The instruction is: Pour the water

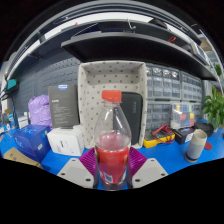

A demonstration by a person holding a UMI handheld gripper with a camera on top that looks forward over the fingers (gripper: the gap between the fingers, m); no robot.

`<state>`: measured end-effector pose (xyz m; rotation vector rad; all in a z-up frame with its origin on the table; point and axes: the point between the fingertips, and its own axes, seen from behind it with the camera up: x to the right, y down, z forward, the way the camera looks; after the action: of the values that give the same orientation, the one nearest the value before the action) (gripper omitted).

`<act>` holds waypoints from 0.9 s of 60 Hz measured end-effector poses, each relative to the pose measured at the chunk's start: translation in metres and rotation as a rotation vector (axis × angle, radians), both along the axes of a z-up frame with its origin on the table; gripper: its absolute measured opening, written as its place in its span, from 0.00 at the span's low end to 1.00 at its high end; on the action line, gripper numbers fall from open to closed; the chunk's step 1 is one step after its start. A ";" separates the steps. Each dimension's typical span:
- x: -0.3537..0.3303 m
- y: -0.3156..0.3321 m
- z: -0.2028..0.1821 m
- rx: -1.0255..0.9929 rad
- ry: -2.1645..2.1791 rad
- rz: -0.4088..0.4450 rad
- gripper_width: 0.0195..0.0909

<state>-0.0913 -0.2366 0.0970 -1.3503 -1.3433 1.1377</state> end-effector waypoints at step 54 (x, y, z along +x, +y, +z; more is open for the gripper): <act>0.008 0.171 0.062 -1.463 -0.183 -0.121 0.27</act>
<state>-0.0835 -0.0660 0.1587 -2.4989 -0.3305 2.0525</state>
